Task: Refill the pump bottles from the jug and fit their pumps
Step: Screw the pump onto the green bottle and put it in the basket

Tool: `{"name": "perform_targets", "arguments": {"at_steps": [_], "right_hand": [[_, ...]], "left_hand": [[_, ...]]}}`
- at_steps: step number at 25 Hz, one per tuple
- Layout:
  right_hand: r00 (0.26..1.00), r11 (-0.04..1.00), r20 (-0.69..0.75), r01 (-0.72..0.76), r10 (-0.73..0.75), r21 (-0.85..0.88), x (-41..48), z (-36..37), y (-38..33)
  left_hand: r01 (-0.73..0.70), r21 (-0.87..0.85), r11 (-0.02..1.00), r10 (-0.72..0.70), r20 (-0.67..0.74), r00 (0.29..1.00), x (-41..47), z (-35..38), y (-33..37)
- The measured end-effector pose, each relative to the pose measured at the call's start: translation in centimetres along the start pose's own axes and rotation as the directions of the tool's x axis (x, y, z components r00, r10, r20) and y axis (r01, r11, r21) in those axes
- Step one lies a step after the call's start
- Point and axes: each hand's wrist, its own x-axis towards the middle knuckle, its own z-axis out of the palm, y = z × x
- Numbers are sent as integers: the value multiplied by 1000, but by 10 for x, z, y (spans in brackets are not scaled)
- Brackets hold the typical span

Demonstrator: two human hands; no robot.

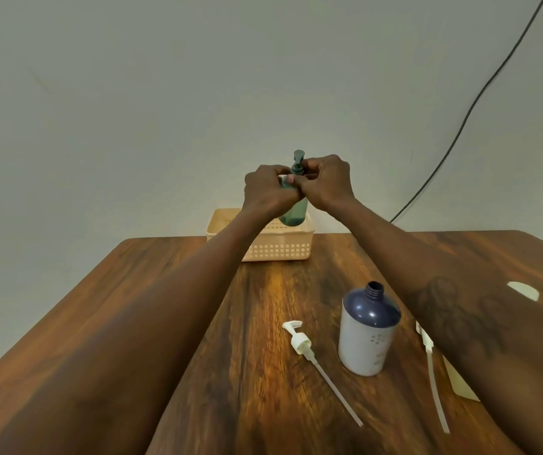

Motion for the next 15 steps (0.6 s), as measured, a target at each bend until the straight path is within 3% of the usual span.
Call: {"name": "perform_targets", "arguments": {"at_steps": [5, 15], "right_hand": [[1000, 1000, 25, -3, 3, -12, 27, 19, 24], [978, 991, 176, -98, 113, -90, 26, 50, 67]], "left_hand": [[-26, 26, 999, 26, 1, 1000, 25, 21, -26], [112, 78, 991, -118, 79, 990, 27, 54, -71]]}}
